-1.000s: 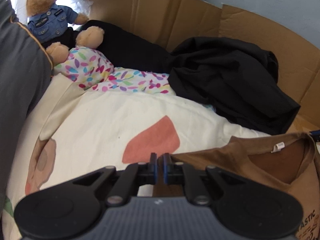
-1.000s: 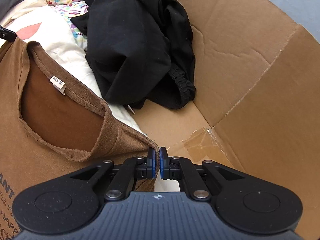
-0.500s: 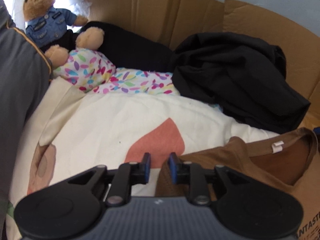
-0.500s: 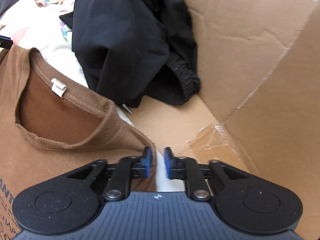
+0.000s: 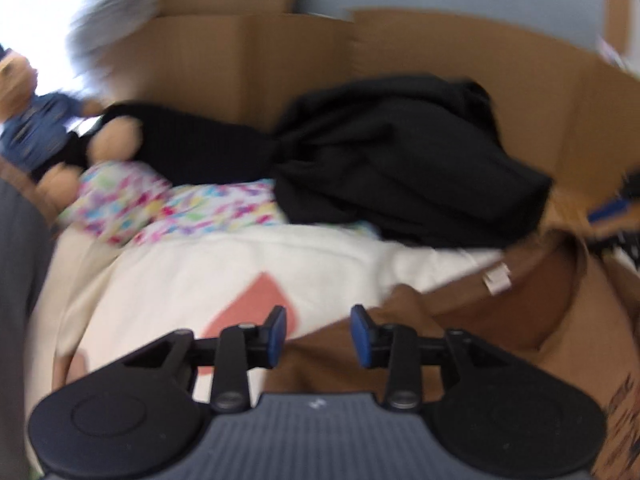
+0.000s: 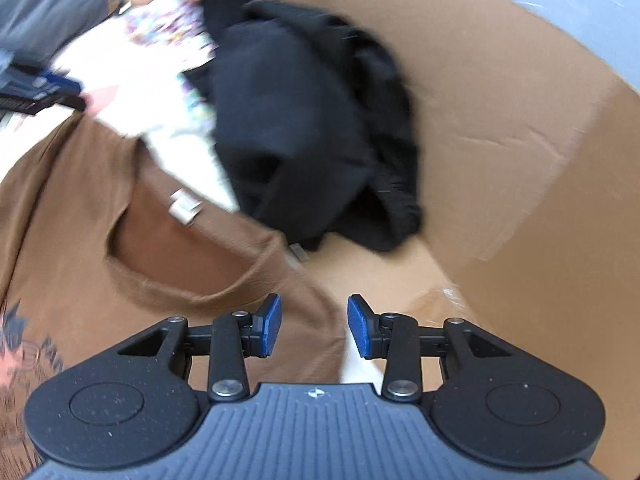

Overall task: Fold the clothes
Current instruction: 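Lay the shirt flat on the duvet and open both tools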

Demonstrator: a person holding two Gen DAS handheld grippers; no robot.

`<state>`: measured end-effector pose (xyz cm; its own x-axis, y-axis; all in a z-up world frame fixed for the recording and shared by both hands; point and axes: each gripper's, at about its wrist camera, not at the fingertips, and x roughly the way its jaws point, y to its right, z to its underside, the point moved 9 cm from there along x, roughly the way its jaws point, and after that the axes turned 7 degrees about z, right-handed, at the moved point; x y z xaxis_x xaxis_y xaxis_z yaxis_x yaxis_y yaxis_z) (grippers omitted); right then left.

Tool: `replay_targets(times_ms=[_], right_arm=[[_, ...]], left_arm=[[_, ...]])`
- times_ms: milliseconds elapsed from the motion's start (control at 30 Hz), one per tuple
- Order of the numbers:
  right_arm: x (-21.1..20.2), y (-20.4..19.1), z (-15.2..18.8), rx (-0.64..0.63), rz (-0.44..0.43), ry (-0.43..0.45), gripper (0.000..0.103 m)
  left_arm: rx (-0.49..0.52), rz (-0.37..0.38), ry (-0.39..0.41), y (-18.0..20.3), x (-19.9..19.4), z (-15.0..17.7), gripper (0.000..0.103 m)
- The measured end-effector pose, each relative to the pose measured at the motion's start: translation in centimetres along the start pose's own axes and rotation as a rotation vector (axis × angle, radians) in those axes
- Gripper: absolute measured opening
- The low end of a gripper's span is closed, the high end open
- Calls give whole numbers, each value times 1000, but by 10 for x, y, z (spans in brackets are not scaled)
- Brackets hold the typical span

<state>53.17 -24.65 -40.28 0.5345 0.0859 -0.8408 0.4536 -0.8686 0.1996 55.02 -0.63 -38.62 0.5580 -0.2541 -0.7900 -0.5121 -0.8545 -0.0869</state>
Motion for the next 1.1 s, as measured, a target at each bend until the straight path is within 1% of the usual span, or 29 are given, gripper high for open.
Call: replay_targets(times_ms=[67, 133, 233, 267, 300, 333, 367, 467, 533, 567, 600, 667, 733, 833, 867, 900, 933, 967, 1033, 1100], right_arm=[[6, -6, -3, -23, -2, 6, 41], [14, -8, -7, -13, -1, 8, 41], [25, -7, -11, 5, 2, 5, 41], [29, -6, -11, 15, 0, -1, 39], [32, -6, -11, 27, -6, -6, 36], [35, -6, -10, 37, -12, -9, 21], [37, -6, -9, 42, -18, -8, 7], [41, -7, -9, 42, -12, -2, 5], [42, -5, -10, 56, 1, 4, 4], [43, -3, -11, 67, 7, 7, 2], [43, -1, -12, 81, 17, 12, 0], [40, 8, -16, 133, 56, 34, 0], [35, 19, -19, 173, 103, 60, 0], [31, 28, -18, 223, 69, 54, 1], [29, 31, -17, 238, 59, 52, 2], [26, 34, -15, 247, 59, 55, 3], [21, 38, -13, 257, 53, 55, 5], [17, 40, -11, 261, 47, 54, 8], [7, 43, -3, 258, 42, 45, 8], [-5, 42, 5, 257, 45, 36, 9]], left_arm=[[38, 7, -13, 9, 11, 2, 45], [64, 0, -24, 13, 21, 3, 46], [39, 21, -15, 11, 32, 5, 45], [33, 28, -8, 11, 32, 5, 41], [25, 46, 7, 11, 34, 5, 23], [24, 52, 12, 10, 35, 5, 1], [19, 59, 11, 9, 36, 5, 2], [-19, 68, 23, 3, 37, 4, 1], [-85, 65, 54, -5, 34, 1, 1], [-119, 54, 77, -11, 32, -1, 1], [-127, 50, 82, -12, 31, -2, 1], [-156, 34, 88, -18, 30, -3, 1], [-161, 21, 66, -21, 31, -1, 1], [-147, 14, 38, -19, 32, 1, 4], [-153, 11, 49, -17, 30, 0, 6], [-159, 9, 61, -16, 28, -2, 14], [-168, 12, 87, -14, 23, -4, 15], [-171, 8, 95, -13, 20, -3, 17], [-188, -12, 109, -12, 15, -4, 27], [-224, -5, 106, -6, 9, -2, 29]])
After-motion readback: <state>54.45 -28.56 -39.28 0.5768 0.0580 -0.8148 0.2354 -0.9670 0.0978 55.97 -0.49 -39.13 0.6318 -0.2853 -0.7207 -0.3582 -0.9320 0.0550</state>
